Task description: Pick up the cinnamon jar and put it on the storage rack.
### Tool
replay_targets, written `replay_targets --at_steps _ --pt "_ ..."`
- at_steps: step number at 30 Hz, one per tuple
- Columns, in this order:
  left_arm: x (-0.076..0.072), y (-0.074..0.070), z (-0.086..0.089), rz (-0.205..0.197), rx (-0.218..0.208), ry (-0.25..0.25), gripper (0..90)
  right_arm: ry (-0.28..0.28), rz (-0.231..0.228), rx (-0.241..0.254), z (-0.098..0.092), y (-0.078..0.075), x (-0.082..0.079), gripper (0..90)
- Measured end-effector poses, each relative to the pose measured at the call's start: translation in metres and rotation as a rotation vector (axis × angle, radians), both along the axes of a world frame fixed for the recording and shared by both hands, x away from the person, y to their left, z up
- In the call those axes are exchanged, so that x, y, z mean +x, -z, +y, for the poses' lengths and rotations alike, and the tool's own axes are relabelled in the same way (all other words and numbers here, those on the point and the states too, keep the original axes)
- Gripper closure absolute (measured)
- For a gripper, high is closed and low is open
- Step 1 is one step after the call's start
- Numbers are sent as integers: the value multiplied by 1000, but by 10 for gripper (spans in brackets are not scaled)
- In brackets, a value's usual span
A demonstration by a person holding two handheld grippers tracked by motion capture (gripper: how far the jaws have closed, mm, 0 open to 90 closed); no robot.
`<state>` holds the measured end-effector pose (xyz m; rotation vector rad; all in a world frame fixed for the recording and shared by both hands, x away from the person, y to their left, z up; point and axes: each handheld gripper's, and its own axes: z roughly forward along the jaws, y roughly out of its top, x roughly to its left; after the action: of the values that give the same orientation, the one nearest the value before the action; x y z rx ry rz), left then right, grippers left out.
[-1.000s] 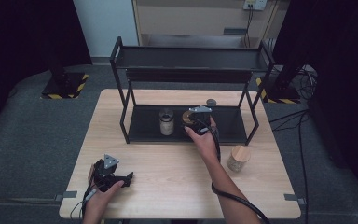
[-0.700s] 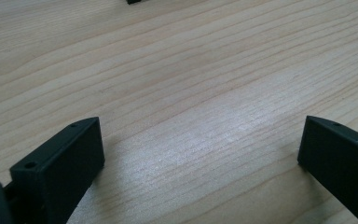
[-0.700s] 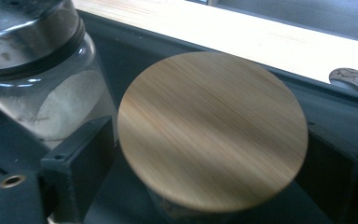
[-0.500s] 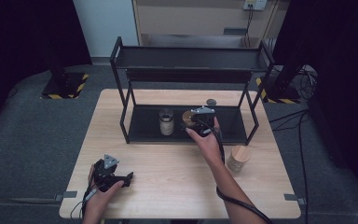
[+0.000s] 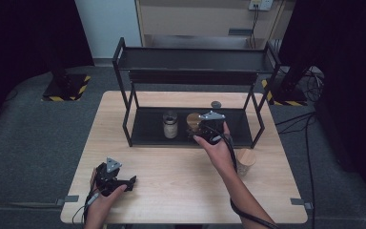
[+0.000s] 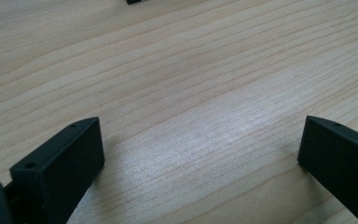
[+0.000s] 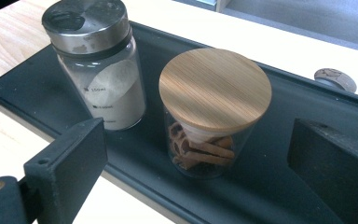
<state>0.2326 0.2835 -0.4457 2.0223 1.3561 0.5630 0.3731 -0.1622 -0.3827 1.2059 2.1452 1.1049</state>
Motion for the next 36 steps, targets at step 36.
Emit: replay_targets --at_steps 36 --pt "0 0 0 0 0 0 0 -88 -16 -41 -33 -41 -33 45"
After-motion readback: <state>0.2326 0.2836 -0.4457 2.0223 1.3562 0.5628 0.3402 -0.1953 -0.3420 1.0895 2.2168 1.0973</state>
